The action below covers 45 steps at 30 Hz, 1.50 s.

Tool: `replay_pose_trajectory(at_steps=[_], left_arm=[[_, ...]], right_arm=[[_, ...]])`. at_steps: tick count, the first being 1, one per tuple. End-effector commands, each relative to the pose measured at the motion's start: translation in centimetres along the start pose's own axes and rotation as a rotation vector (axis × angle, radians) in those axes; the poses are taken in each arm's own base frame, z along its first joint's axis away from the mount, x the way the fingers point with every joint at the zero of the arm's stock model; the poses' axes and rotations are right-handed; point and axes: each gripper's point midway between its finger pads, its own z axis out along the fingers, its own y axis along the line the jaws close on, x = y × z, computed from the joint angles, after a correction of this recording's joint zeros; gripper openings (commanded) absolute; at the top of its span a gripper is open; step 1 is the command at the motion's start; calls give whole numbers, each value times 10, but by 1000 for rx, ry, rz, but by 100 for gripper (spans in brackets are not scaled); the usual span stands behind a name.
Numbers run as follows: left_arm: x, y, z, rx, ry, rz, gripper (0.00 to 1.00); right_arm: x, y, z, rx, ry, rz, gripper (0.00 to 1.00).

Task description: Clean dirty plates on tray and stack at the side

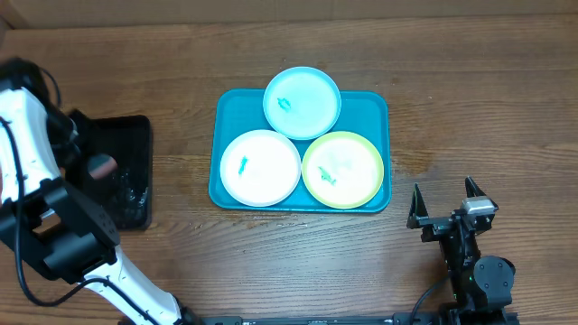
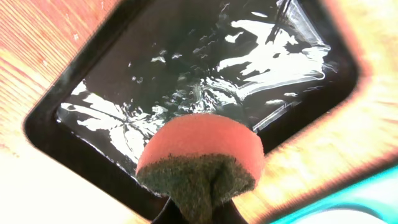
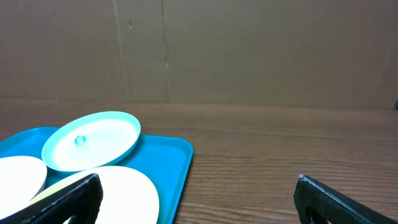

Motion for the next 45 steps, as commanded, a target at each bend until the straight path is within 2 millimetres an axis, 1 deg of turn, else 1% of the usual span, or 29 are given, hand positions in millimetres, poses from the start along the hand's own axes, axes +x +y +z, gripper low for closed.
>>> replay_pose_trajectory(at_steps=[1,3,4,6,8,11,13,14,15,16,18,20,22,23,26,28,29,31,33,34,35,37,38,39,40,41,42,45], left_arm=[[-5,-18,-40,91,-58,24,4],[-9,-14,-43,71,-79,23,4],[-11,-10,-41,46,-86,21,4],[-12,-2,-30,-7,-85,19,4],[-11,3,-10,-37,-66,18,4],[-6,8,33,-60,-37,19,4],[0,12,57,-72,-20,20,4],[5,15,65,-78,-4,18,4],[7,18,67,-83,6,13,4],[7,20,66,-85,10,8,4],[3,25,51,-82,3,-4,4],[-3,27,27,-71,-15,-16,4],[-8,26,-6,-52,-50,-24,4],[-11,24,-27,-34,-80,-22,4],[-13,16,-71,14,-168,-5,4],[-8,10,-84,24,-205,15,4],[-7,8,-84,19,-207,22,4],[1,2,-72,-6,-181,50,4],[10,-4,-44,-25,-126,76,4],[22,-12,-15,-24,-69,101,4],[29,-19,3,-17,-39,118,4],[43,-27,29,-19,0,161,4],[47,-28,37,-36,6,175,4],[49,-28,40,-56,3,185,4],[48,-27,38,-70,-8,191,4],[47,-29,33,-71,-18,196,4],[46,-30,26,-67,-25,197,4],[44,-40,-11,-34,-66,208,4]], right_arm=[[2,-1,0,2,-4,-1,100],[2,-1,0,2,-4,-1,100],[2,-1,0,2,-4,-1,100],[2,-1,0,2,-4,-1,100],[2,-1,0,2,-4,-1,100],[2,-1,0,2,-4,-1,100],[2,-1,0,2,-4,-1,100],[2,-1,0,2,-4,-1,100],[2,-1,0,2,-4,-1,100],[2,-1,0,2,-4,-1,100],[2,-1,0,2,-4,-1,100],[2,-1,0,2,-4,-1,100],[2,-1,0,2,-4,-1,100],[2,-1,0,2,-4,-1,100],[2,-1,0,2,-4,-1,100],[2,-1,0,2,-4,-1,100],[2,-1,0,2,-4,-1,100],[2,-1,0,2,-4,-1,100],[2,-1,0,2,-4,-1,100],[2,-1,0,2,-4,-1,100],[2,-1,0,2,-4,-1,100],[2,-1,0,2,-4,-1,100],[2,-1,0,2,-4,-1,100],[2,-1,0,2,-4,-1,100],[2,-1,0,2,-4,-1,100],[2,-1,0,2,-4,-1,100],[2,-1,0,2,-4,-1,100],[2,-1,0,2,-4,-1,100]])
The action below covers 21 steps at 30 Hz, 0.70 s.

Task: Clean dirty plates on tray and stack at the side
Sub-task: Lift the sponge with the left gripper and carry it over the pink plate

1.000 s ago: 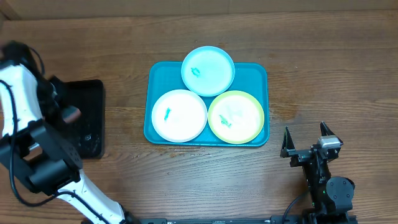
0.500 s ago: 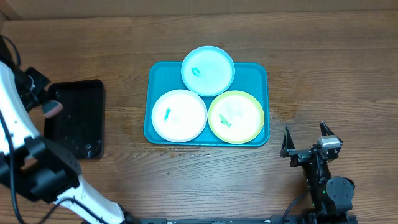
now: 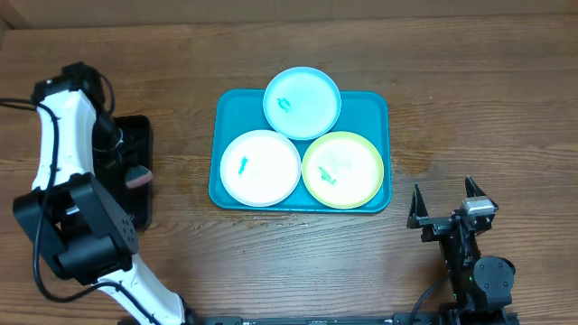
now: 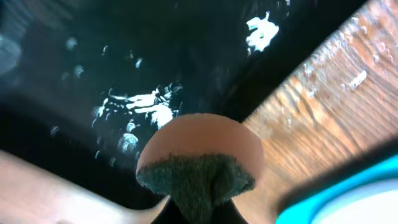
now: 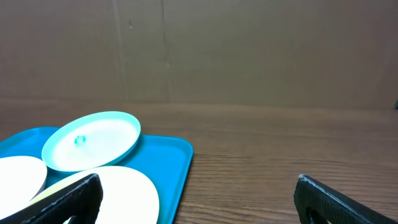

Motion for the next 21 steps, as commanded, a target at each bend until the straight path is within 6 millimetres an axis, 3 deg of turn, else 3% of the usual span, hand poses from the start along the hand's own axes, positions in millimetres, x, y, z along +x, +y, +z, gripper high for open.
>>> replay_pose_trajectory(at_steps=[1,2,4,7,9,14,21], left_arm=[[-17,-11,-80,80,-184,40,4],[-15,-21,-94,122,-206,77,4],[0,-63,-123,277,-249,234,4],[22,-98,-128,342,-241,383,4],[40,-116,-117,332,-199,444,4],[95,-165,-59,310,-62,603,4],[140,-211,14,286,-28,725,4]], right_arm=[[2,-1,0,3,-3,-1,100],[2,-1,0,3,-3,-1,100],[2,-1,0,3,-3,-1,100],[2,-1,0,3,-3,-1,100],[2,-1,0,3,-3,-1,100],[2,-1,0,3,-3,-1,100],[2,-1,0,3,-3,-1,100]])
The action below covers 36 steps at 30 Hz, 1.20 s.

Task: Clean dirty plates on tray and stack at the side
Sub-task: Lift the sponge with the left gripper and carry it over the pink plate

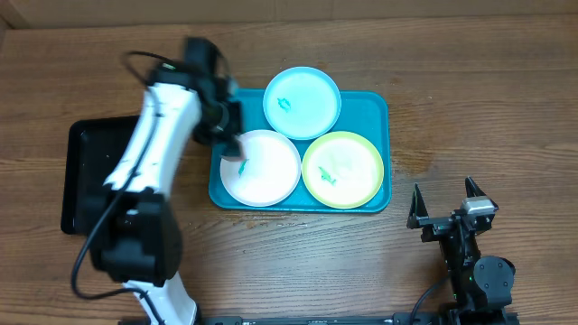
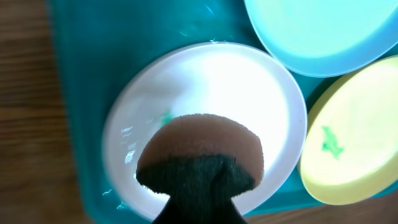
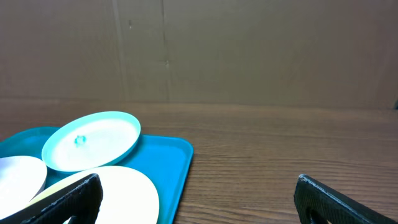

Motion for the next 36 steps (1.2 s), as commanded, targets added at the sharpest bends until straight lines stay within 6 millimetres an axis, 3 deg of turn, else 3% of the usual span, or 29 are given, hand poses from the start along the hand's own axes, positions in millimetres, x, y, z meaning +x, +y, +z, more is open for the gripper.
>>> replay_pose_trajectory(at_steps=[1,6,10,14,15,19,21,22,26,29,32,34,36], left_arm=[[12,-13,34,11,45,7,4],[13,-31,82,50,74,-1,4],[24,-48,101,103,133,17,4],[28,-41,103,47,145,20,30],[24,-35,94,22,141,10,43],[0,-23,46,-10,93,-24,59],[-17,-22,8,-2,39,-28,78],[-29,-20,-27,11,-20,-42,90],[-43,-15,-83,34,-136,-77,100],[-43,-11,-99,40,-170,-95,100],[-36,-9,-97,32,-142,-101,100],[-31,-8,-93,22,-116,-105,100],[-28,-6,-90,18,-100,-109,96]], right_arm=[[2,-1,0,3,-4,-1,100],[2,-1,0,3,-4,-1,100],[2,-1,0,3,-4,-1,100],[2,-1,0,3,-4,-1,100],[2,-1,0,3,-4,-1,100],[2,-1,0,3,-4,-1,100],[2,-1,0,3,-4,-1,100],[2,-1,0,3,-4,-1,100],[2,-1,0,3,-4,-1,100],[1,-1,0,3,-8,-3,100],[-29,-7,-2,45,-128,-58,100],[-48,8,-5,-45,-205,-9,100],[-47,28,-7,-167,-199,40,100]])
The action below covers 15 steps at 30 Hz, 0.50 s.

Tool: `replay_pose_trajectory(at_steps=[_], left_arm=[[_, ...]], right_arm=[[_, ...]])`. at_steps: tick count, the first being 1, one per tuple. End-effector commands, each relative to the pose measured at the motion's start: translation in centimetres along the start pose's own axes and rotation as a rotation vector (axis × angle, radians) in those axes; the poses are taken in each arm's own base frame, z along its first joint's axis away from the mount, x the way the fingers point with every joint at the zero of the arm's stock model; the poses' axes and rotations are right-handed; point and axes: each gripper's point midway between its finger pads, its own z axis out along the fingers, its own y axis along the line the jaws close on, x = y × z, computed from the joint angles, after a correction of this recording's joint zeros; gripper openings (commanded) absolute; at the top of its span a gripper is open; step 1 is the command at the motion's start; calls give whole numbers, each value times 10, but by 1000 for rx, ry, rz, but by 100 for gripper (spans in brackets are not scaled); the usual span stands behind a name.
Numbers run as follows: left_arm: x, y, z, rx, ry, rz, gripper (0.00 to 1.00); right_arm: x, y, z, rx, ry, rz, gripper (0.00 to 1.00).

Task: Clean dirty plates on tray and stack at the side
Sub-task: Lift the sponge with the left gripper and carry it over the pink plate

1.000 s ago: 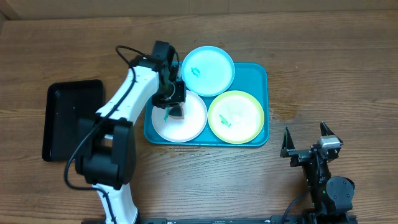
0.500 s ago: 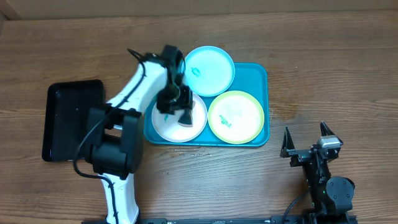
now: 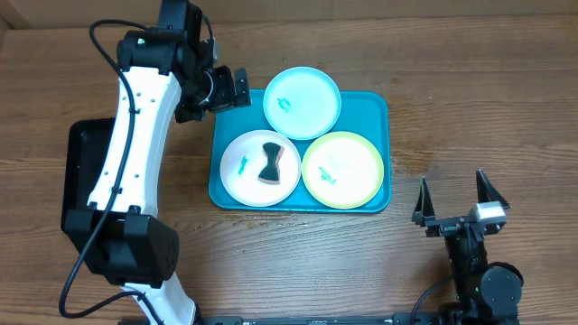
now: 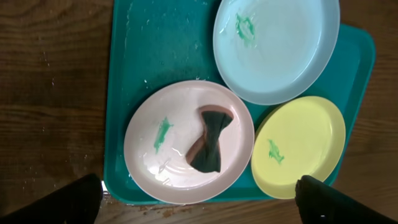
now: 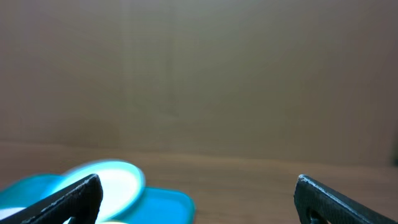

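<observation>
On the teal tray (image 3: 375, 108) rest three plates, each with a green smear: white (image 3: 244, 176), light blue (image 3: 302, 101) and yellow-green (image 3: 343, 170). The orange and dark green sponge (image 3: 269, 162) lies pinched on the white plate (image 4: 161, 162), free of any gripper. My left gripper (image 3: 224, 88) is open, raised over the tray's far-left corner. In its wrist view the sponge (image 4: 210, 140) and the other two plates (image 4: 277, 43) (image 4: 298, 146) show below the left gripper (image 4: 198, 202). My right gripper (image 3: 454, 200) stands open at the near right of the table.
A black tray (image 3: 77, 181) holding water sits at the left side of the wooden table (image 3: 452, 81). A cardboard wall stands behind the table in the right wrist view, which is blurred; the right gripper (image 5: 198, 199) holds nothing.
My left gripper was shut on the sponge low over the white plate. Now it is open and higher, at the tray's far-left corner, and the sponge lies on that plate. The right gripper has shifted slightly.
My left gripper held the sponge over the black water tray, then at that tray's right edge. Later it held the sponge over the white plate on the teal tray. Now the sponge rests on that plate, let go. The plates have not moved.
</observation>
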Motion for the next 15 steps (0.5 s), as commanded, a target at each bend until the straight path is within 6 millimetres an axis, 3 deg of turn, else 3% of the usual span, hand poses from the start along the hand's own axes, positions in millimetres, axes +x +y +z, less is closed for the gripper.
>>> replay_pose_trajectory(at_steps=[1,3,5,8,9,11,12,15], left_arm=[[6,3,11,-20,36,-6,95],[6,3,13,-22,41,-7,95],[6,3,13,-22,42,-7,95],[7,3,13,-22,43,-8,94],[7,3,13,-22,43,-7,94],[6,3,13,-22,42,-7,94],[6,3,13,-22,42,-7,94],[6,3,13,-22,43,-7,94]], right_arm=[[2,32,-3,-188,9,95,100],[-18,50,-9,-302,-62,151,100],[-51,65,-19,-410,-185,165,100],[-120,60,-37,-394,-414,121,100],[-133,57,-38,-370,-430,100,100],[-155,52,-33,-317,-384,39,100],[-167,42,-20,-247,-246,-2,100],[-164,27,6,-163,71,-51,100]])
